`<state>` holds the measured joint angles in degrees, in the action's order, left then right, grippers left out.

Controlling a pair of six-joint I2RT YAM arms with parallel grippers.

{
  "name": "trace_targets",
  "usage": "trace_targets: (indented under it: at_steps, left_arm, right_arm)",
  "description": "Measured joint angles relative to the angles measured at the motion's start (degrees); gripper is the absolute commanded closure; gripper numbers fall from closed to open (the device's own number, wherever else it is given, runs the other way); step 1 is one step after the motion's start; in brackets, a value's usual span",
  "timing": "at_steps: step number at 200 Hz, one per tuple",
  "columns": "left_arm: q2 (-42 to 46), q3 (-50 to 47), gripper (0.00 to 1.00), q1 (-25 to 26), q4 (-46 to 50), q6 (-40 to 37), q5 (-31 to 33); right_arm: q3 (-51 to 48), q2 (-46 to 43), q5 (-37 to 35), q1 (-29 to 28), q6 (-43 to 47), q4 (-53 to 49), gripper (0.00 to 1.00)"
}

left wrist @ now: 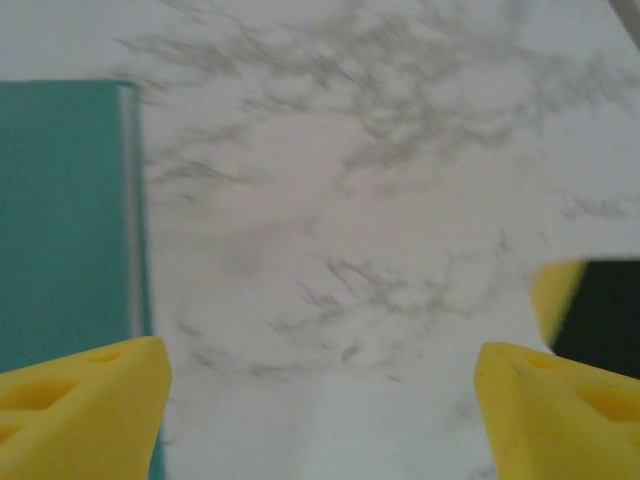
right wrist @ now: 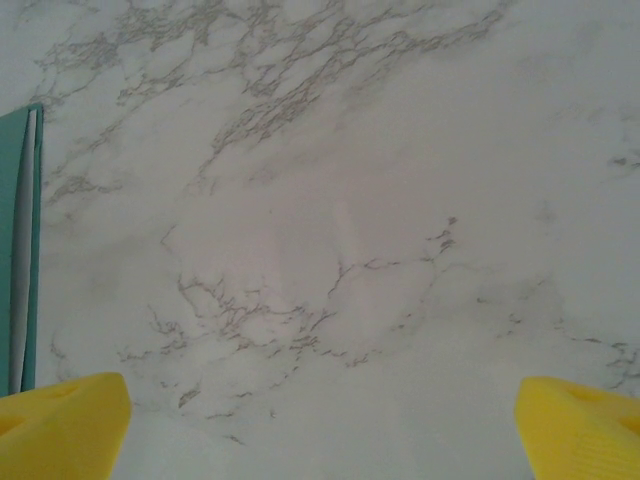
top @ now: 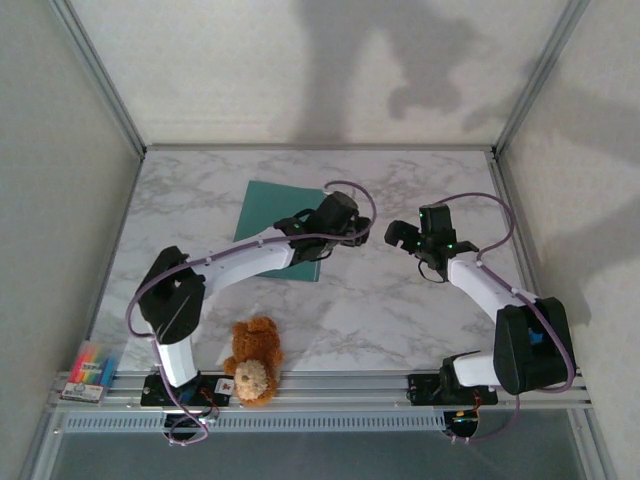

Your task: Put the files into the folder

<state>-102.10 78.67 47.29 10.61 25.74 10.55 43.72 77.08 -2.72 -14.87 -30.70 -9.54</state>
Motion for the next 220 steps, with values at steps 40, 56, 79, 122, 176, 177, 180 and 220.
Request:
trace_targets:
  at_steps: [40,56,79,122,176,177,180,220]
  left_arm:
    - [9.6,-10.9,0.09,-10.6,-7.2,2.6,6.5]
    - [13.0,-15.2,0.08,-14.9,-10.0,2.5,10.2]
    - [19.3,-23.6,0.08,-20.7,-14.6,0.9,15.5]
    - [27.7,-36.7,0.07,-29.5,-27.2,-7.7,26.4]
    - [31.8,-55.9,0.00,-39.7,-43.8,-14.9,22.1]
    - [31.8,-56.2,0.00,-39.9,-44.0,-14.9,21.9]
    - [31.8,-56.7,0.00,-40.1,-44.4,-15.0,21.4]
    - [29.4,-61.5,0.01,-45.8,-53.1,-14.6,16.1]
  right_arm:
    - [0.0,-3.2,-2.3,0.0,0.7,-1.6,0.01]
    - [0.0,-4.9,-4.0,0.0,1.4,-2.3,0.01]
    - [0.0,-7.1,-7.8,0.0,2.2,-3.2,0.01]
    - [0.0,-7.6,-19.1,0.0,5.7,-4.5,0.01]
    - [0.2,-2.4,-29.2,1.0,10.4,-1.8,0.01]
    - [0.2,-2.3,-29.3,1.1,10.5,-1.7,0.01]
    - [0.2,-1.7,-29.7,1.2,10.6,-1.5,0.01]
    - [-1.1,3.5,-31.1,4.0,12.9,5.0,0.01]
